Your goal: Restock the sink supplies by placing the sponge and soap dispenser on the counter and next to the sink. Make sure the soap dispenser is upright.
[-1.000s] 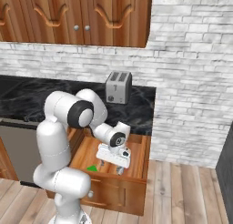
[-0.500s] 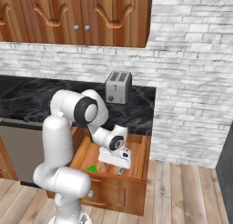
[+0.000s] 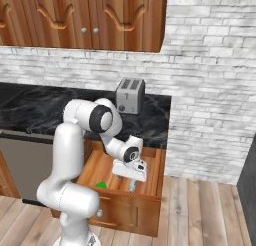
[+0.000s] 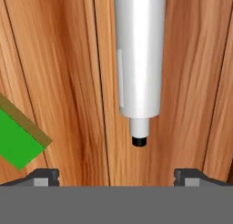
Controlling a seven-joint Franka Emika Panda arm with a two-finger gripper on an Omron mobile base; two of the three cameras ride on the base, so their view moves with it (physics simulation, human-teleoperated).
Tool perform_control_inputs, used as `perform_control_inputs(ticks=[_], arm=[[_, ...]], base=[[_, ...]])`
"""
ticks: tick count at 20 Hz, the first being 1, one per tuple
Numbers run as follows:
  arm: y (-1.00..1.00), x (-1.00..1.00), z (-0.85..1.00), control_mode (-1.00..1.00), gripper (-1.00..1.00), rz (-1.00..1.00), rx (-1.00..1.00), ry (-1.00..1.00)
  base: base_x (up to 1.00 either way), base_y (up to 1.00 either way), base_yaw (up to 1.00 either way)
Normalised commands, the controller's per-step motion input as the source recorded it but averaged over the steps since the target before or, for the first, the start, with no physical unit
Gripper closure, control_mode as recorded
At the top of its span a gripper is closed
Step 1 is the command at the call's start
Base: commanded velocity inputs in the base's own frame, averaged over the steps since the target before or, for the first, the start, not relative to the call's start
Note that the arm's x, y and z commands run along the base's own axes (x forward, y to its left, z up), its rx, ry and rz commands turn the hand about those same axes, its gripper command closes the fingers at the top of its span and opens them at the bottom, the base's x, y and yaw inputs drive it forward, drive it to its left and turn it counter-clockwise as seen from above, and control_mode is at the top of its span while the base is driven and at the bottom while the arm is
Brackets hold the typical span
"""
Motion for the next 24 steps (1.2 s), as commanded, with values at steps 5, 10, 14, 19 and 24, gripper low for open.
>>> perform_control_inputs(ticks=[5,10,14,19,24], arm=[[0.0,0.24,-0.33,-1.0,-1.0,0.0,0.0,0.0],[-0.05,0.29,-0.31,-1.0,-1.0,0.0,0.0,0.0],[-0.09,0.33,-0.32,-1.0,-1.0,0.0,0.0,0.0],[-0.06,0.25,-0.36,-1.0,-1.0,0.0,0.0,0.0],[0.0,-0.02,-0.34,-1.0,1.0,0.0,0.0,0.0]], base=[[0.0,0.0,0.0],[0.0,0.0,0.0],[0.0,0.0,0.0],[0.0,0.0,0.0],[0.0,0.0,0.0]])
